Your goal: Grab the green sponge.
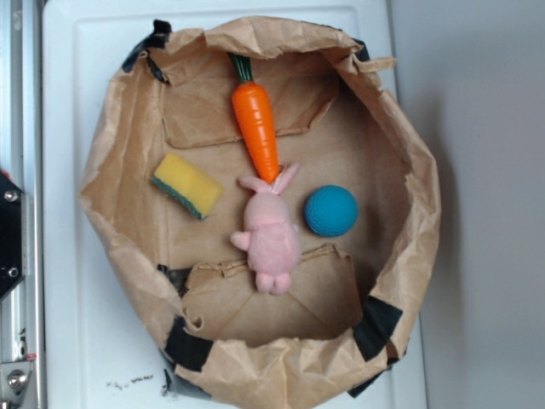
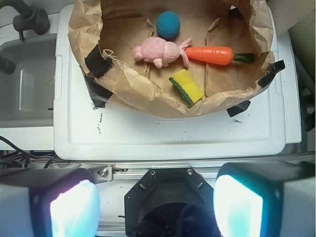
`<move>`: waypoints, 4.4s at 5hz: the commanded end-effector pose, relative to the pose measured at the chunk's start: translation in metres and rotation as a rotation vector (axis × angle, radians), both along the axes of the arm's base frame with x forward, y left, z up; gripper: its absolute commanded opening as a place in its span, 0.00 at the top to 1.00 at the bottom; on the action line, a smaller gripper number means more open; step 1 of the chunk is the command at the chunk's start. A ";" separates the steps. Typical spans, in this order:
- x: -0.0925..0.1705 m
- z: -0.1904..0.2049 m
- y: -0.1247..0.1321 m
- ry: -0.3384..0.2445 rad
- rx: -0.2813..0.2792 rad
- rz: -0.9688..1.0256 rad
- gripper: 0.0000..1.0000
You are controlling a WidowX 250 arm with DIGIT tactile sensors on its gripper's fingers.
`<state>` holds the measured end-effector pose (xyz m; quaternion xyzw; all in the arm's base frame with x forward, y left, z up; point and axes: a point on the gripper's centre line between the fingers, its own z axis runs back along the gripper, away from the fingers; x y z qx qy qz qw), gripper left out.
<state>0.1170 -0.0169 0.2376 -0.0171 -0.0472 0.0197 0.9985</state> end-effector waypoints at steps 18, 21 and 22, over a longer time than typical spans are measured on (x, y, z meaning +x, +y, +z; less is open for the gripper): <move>0.096 -0.111 0.041 0.006 0.007 -0.255 0.00; 0.135 -0.100 0.052 0.033 -0.037 -0.207 0.00; 0.139 -0.114 0.053 0.017 -0.005 -0.208 0.00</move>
